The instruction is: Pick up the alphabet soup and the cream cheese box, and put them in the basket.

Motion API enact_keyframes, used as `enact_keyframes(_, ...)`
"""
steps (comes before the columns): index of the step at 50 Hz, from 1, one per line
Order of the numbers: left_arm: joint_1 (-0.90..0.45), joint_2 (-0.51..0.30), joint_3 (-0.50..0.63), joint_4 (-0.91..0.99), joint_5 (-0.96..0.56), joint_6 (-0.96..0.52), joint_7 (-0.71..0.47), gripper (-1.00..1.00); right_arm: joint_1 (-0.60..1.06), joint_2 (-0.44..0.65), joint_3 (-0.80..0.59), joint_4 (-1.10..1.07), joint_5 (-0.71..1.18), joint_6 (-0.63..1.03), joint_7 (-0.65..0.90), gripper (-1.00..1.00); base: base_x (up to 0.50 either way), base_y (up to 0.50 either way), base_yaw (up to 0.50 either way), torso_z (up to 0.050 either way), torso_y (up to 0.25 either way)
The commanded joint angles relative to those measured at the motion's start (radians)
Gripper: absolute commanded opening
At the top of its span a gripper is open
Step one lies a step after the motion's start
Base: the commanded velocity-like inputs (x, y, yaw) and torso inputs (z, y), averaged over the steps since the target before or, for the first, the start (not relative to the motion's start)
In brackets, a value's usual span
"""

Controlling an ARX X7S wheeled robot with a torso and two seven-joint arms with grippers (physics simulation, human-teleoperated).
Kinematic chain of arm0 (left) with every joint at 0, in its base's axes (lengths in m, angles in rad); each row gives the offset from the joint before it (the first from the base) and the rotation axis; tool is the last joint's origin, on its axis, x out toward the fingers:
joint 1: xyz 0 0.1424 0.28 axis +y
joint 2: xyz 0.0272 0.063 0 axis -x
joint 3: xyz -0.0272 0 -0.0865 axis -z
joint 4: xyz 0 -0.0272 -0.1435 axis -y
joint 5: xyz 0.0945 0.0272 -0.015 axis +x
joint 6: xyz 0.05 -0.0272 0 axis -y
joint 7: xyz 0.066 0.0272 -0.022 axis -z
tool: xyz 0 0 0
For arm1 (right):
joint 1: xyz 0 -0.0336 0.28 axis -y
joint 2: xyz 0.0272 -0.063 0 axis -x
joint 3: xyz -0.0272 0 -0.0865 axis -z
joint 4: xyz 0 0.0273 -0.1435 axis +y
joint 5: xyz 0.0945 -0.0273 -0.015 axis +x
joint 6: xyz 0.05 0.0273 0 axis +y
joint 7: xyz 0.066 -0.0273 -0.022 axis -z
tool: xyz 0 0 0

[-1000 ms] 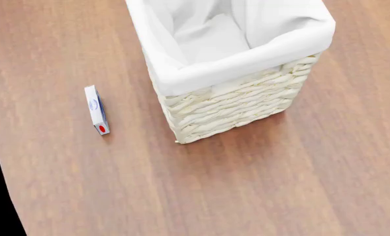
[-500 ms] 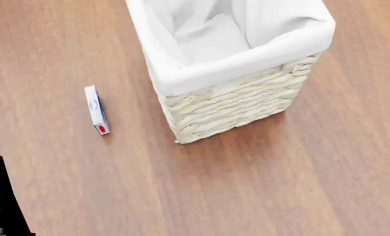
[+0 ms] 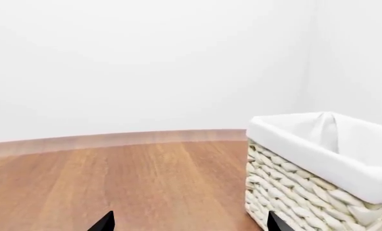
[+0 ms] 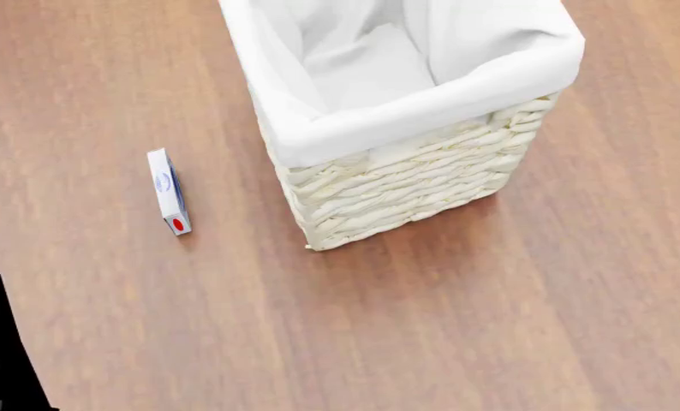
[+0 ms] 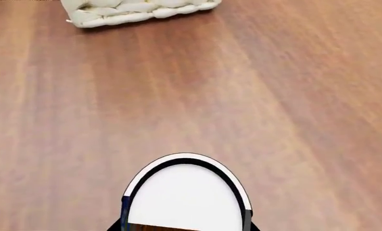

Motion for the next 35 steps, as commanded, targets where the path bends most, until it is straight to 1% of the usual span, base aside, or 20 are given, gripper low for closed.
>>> enact_keyframes(1,0.002,-0.003,0.003,0.006,0.001,0.0,-0.004,1.0,-0.003,0.008,-0.008,0.0,-0.015,0.002,-0.005,-1.0,0.0,0.0,0.0,0.0,0.0)
enact_keyframes(6,0.005,-0.005,0.004,0.01,0.003,0.0,-0.006,1.0,-0.006,0.022,-0.004,-0.079,-0.014,0.035,0.003,-1.0,0.0,0.0,0.0,0.0,0.0)
enact_keyframes(7,0.004,-0.006,0.004,0.011,0.003,-0.001,-0.007,1.0,-0.003,0.029,-0.003,-0.131,-0.018,0.066,0.009,-1.0,0.0,0.0,0.0,0.0,0.0)
enact_keyframes(14,0.004,-0.007,0.008,0.019,0.005,-0.004,-0.011,1.0,0.01,0.058,-0.016,-0.273,-0.055,0.146,0.035,-1.0,0.0,0.0,0.0,0.0,0.0)
enact_keyframes(17,0.007,-0.009,0.008,0.02,0.006,-0.003,-0.012,1.0,0.014,0.066,-0.013,-0.314,-0.06,0.156,0.04,-1.0,0.0,0.0,0.0,0.0,0.0)
enact_keyframes(22,0.008,-0.011,0.007,0.027,0.004,-0.006,-0.015,1.0,0.023,0.087,-0.029,-0.352,-0.124,0.148,0.073,-1.0,0.0,0.0,0.0,0.0,0.0)
enact_keyframes(25,0.007,-0.014,0.006,0.032,0.003,-0.01,-0.017,1.0,0.019,0.093,-0.028,-0.358,-0.139,0.093,0.083,-1.0,0.0,0.0,0.0,0.0,0.0)
enact_keyframes(26,0.006,-0.015,0.004,0.033,0.0,-0.012,-0.017,1.0,-0.002,0.099,-0.026,-0.331,-0.153,-0.016,0.095,-1.0,0.0,0.0,0.0,0.0,0.0)
enact_keyframes(27,0.006,-0.015,0.004,0.032,0.001,-0.011,-0.018,1.0,-0.007,0.112,-0.041,-0.33,-0.199,-0.054,0.108,-1.0,0.0,0.0,0.0,0.0,0.0)
enact_keyframes(31,0.009,-0.016,0.005,0.031,0.002,-0.009,-0.019,1.0,0.013,0.12,-0.051,-0.386,-0.235,-0.064,0.117,-1.0,0.0,0.0,0.0,0.0,0.0)
enact_keyframes(32,0.009,-0.017,0.004,0.033,0.0,-0.009,-0.019,1.0,0.0,0.125,-0.051,-0.359,-0.241,-0.14,0.131,-1.0,0.0,0.0,0.0,0.0,0.0)
enact_keyframes(35,0.008,-0.017,0.004,0.03,0.0,-0.008,-0.02,1.0,-0.008,0.138,-0.055,-0.349,-0.265,-0.226,0.146,-1.0,0.0,0.0,0.0,0.0,0.0)
